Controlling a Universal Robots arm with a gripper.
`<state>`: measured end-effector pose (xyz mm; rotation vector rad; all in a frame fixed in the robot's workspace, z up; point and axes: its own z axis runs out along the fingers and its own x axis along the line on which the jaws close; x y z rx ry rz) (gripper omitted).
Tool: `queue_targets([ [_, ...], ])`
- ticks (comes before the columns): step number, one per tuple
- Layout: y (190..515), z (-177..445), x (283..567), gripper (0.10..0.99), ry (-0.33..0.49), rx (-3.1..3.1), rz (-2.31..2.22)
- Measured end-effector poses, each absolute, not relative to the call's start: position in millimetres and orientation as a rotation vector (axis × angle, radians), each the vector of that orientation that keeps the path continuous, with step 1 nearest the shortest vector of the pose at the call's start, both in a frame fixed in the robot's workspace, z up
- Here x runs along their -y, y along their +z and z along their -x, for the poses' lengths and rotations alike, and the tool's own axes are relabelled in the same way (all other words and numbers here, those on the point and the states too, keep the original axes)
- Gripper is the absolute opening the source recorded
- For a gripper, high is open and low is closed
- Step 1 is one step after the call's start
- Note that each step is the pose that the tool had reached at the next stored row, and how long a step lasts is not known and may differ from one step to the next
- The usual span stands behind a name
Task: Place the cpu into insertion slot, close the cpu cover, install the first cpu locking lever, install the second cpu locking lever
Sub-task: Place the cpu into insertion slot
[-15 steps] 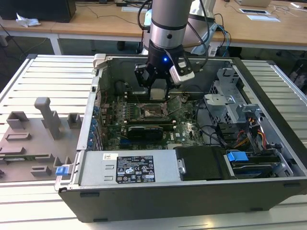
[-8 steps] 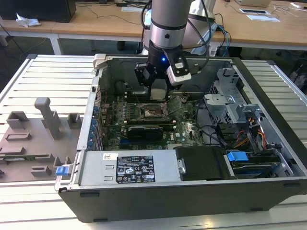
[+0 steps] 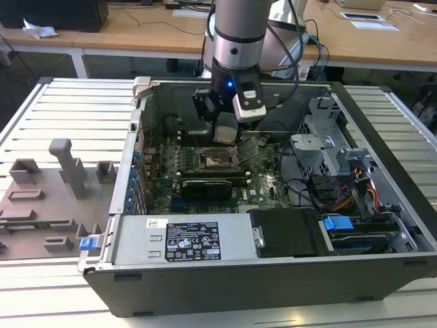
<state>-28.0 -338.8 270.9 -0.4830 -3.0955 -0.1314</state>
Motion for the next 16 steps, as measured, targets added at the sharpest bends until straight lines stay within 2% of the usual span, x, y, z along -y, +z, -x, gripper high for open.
queue_targets([
  [16, 270.7, 28.0, 338.8, 0.541, -0.132, 3.048, 0.756],
])
